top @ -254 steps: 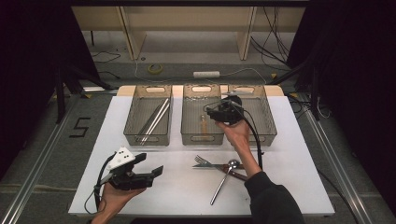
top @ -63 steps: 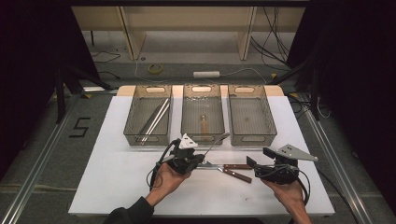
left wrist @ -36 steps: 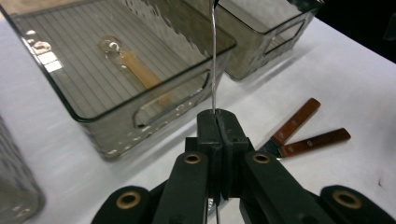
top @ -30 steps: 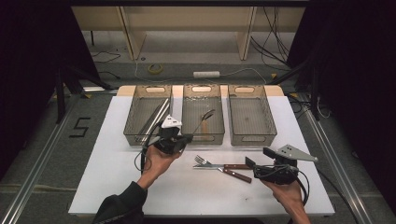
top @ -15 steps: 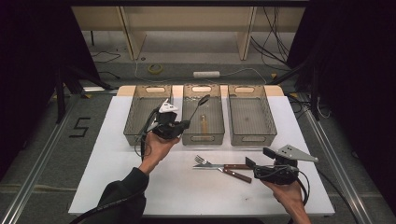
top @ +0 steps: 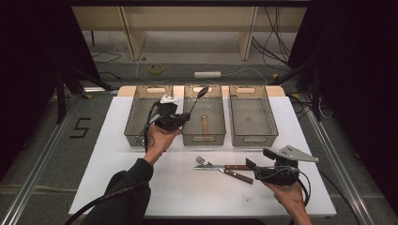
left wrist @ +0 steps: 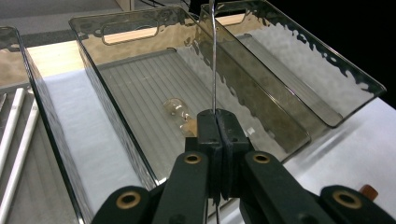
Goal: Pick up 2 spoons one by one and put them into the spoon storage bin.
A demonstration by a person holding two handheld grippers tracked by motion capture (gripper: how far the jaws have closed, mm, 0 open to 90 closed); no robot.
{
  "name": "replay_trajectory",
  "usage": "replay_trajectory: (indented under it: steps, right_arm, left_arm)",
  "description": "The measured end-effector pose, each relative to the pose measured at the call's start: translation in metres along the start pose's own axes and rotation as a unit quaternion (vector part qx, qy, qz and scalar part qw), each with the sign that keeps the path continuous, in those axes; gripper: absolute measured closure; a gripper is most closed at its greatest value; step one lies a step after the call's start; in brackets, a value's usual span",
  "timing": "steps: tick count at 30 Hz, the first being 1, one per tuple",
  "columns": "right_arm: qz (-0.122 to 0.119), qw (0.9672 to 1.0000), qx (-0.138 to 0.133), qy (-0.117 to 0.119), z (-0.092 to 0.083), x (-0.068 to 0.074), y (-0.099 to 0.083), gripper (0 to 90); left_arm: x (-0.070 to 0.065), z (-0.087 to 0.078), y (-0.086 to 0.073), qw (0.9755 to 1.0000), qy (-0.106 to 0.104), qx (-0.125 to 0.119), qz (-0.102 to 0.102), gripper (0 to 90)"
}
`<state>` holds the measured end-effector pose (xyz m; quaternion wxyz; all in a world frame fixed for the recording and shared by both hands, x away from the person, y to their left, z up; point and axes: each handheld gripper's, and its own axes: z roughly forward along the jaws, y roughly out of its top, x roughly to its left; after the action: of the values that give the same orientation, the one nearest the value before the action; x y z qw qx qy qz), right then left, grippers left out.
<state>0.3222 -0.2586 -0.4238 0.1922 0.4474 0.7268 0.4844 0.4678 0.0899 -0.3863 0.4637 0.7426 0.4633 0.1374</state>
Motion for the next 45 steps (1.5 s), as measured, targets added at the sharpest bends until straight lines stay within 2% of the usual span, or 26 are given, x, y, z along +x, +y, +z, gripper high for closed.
replay_trajectory:
  steps: [11,15,17,24,29,31,34,39,45]
  right_arm:
    - [0.001,1.0000,0.000,0.001,0.000,-0.001,0.000,20.5]
    - [0.002,1.0000,0.000,0.002,0.000,-0.001,0.000,20.5]
    - [0.001,1.0000,0.000,0.003,0.000,-0.001,0.000,20.5]
    - [0.003,1.0000,0.000,0.004,0.001,-0.001,0.000,20.5]
    - [0.003,1.0000,-0.001,0.005,0.000,-0.001,0.000,20.5]
    - [0.003,1.0000,-0.001,0.006,0.000,-0.001,0.000,20.5]
    - [0.003,1.0000,-0.001,0.006,0.000,-0.001,0.000,20.6]
    - [0.004,1.0000,-0.001,0.007,-0.001,-0.001,0.000,20.8]
    - [0.004,1.0000,-0.001,0.008,-0.001,-0.001,0.000,20.9]
  left_arm:
    - [0.006,0.014,0.008,0.9999,0.007,0.004,-0.008,89.1]
    - [0.010,0.019,0.008,0.9998,0.010,0.002,-0.014,89.0]
    - [0.012,0.021,0.008,0.9997,0.008,0.001,-0.024,89.0]
    - [0.015,0.027,0.009,0.9996,0.010,0.004,-0.027,89.0]
    - [0.012,0.034,0.010,0.9996,0.012,0.008,-0.026,89.0]
    - [0.009,0.038,0.011,0.9997,0.013,0.012,-0.019,89.0]
    - [0.007,0.043,0.011,0.9994,0.007,0.009,-0.033,88.9]
    - [0.005,0.051,0.007,0.9995,0.011,0.020,-0.022,88.8]
    - [0.005,0.057,0.005,0.9991,0.015,0.022,-0.032,88.7]
